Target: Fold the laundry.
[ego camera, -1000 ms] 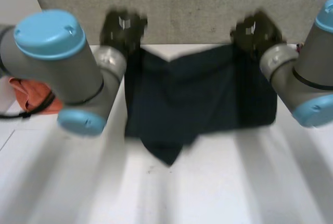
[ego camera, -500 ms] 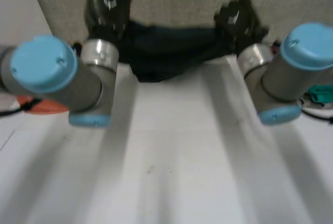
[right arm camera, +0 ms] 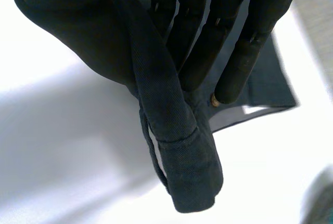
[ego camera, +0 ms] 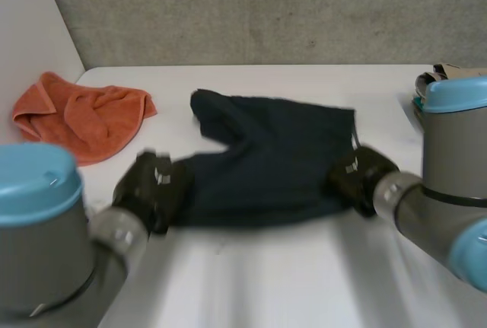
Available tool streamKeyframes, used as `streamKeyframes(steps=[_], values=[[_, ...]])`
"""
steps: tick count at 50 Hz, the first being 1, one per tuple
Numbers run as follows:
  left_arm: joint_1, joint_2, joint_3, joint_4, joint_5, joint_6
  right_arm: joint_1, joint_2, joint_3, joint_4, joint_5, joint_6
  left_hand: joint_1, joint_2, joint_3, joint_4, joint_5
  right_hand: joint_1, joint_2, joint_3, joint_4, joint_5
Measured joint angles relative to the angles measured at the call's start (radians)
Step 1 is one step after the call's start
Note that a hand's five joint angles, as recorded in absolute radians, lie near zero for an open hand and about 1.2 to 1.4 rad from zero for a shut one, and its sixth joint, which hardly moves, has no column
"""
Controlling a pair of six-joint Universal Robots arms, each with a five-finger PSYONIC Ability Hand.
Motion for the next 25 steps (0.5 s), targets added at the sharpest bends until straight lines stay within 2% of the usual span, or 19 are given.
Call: streamKeyframes(steps=[4, 7, 11, 16, 20, 22, 25], values=[[-0.076, 0.160, -0.085, -0.252, 0.004, 0.015, -0.002, -0.097, 0.092, 0.213, -0.006, -0.074, 0.000, 0.000, 0.000, 0.000, 0.000, 0.000, 0.000, 0.000, 0.000, 0.000], [-0.115, 0.218, -0.115, -0.330, 0.007, 0.027, -0.005, -0.139, 0.146, 0.265, -0.007, -0.125, 0.000, 0.000, 0.000, 0.000, 0.000, 0.000, 0.000, 0.000, 0.000, 0.000], [-0.148, 0.250, -0.130, -0.369, 0.009, 0.052, -0.020, -0.172, 0.203, 0.279, -0.008, -0.178, 0.000, 0.000, 0.000, 0.000, 0.000, 0.000, 0.000, 0.000, 0.000, 0.000], [-0.150, 0.213, -0.101, -0.348, 0.008, 0.079, -0.038, -0.178, 0.215, 0.250, -0.013, -0.194, 0.000, 0.000, 0.000, 0.000, 0.000, 0.000, 0.000, 0.000, 0.000, 0.000], [-0.130, 0.128, -0.031, -0.274, 0.005, 0.087, -0.044, -0.169, 0.188, 0.179, -0.019, -0.181, 0.000, 0.000, 0.000, 0.000, 0.029, 0.000, 0.000, 0.000, 0.000, 0.000], [-0.104, 0.039, 0.042, -0.175, 0.003, 0.088, -0.044, -0.147, 0.145, 0.070, -0.021, -0.139, 0.000, 0.000, 0.000, 0.000, 0.031, 0.000, 0.000, 0.000, 0.000, 0.002], [-0.084, -0.048, 0.113, -0.064, -0.001, 0.089, -0.043, -0.121, 0.114, -0.004, -0.021, -0.102, 0.000, 0.000, 0.000, 0.000, 0.031, 0.000, 0.000, 0.000, 0.000, 0.009]])
